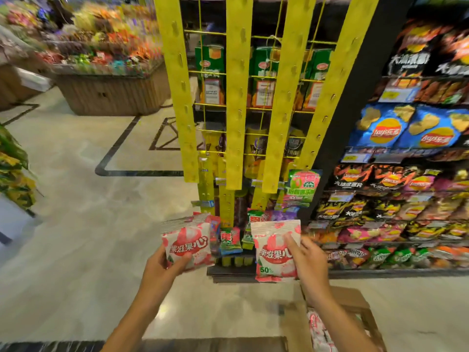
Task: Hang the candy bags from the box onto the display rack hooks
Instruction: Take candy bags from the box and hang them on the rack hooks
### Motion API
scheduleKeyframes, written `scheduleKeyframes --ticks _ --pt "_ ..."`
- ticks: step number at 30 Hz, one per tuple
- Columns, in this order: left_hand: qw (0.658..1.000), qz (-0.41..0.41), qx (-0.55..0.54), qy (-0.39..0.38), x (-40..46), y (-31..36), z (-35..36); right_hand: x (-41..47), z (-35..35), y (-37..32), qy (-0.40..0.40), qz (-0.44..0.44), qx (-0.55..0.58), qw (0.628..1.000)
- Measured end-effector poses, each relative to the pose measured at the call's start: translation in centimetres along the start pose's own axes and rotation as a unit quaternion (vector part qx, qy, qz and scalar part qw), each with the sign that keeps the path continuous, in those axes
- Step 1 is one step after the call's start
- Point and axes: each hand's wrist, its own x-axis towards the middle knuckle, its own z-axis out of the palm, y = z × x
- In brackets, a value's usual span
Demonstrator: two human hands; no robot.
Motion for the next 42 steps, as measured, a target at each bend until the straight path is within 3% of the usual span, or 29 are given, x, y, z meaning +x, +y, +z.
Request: scheduleKeyframes --ticks 13,24,34,42 --pt "0.998 0.033 0.003 -0.051 7.7 2.6 5.0 7.7 0.5 -0.3 0.004 -0.004 0.007 1.0" --pt "0.999 0.037 -0.001 -0.025 12.8 4.1 9.8 15.1 -0.8 -0.2 -0.032 -0.015 0.047 0.998" --pt "0.993 0.024 -0.022 -0.117 15.2 4.1 12.0 17.1 0.1 0.7 -0.019 0.002 0.018 1.0" --pt "0.991 0.006 -0.065 -0.118 17.3 3.0 9.9 17.4 2.8 0.2 -0.033 -0.01 0.037 0.999"
